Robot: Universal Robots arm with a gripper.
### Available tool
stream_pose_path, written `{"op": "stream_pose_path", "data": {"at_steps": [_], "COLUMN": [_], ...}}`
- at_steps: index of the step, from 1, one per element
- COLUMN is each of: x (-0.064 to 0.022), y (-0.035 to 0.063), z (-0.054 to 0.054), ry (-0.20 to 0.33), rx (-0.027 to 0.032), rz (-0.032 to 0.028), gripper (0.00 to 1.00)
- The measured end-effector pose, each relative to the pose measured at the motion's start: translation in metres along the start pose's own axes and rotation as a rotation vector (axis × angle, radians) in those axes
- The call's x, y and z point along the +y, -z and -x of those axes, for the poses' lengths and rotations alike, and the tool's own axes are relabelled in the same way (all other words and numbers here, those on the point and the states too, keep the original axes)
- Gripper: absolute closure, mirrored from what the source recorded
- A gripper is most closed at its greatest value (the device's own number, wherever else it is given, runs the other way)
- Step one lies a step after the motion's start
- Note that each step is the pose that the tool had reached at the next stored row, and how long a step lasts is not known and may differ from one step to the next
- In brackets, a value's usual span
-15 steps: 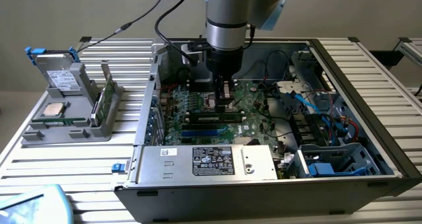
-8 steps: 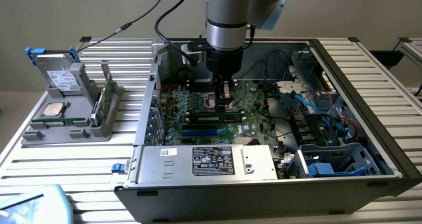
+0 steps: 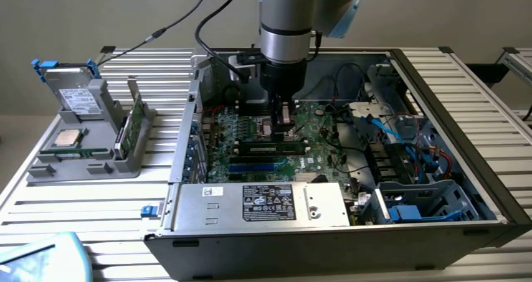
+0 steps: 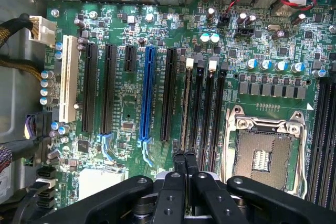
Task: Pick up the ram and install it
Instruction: 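Press down the ram until it locks into place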
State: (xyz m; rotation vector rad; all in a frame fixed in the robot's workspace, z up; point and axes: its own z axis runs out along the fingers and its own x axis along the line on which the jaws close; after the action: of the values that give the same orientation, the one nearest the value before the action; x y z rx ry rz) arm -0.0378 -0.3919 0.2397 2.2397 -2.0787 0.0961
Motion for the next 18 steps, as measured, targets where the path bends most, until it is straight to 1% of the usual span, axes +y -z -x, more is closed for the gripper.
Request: {"op": "stream_pose_path", "data": {"at_steps": [2,9,18], "x": [-0.0011,-0.011,-0.0278], "y": [0.0001,0.0001,0.0003], "z": [0.0,-0.001,-0.002], "ry": [0.0,0.0,0.0], "rx": [0.0001,0.0,0.0], "rz": [0.0001,0.0,0.0], "gripper": [0.9,0.9,0.9]}}
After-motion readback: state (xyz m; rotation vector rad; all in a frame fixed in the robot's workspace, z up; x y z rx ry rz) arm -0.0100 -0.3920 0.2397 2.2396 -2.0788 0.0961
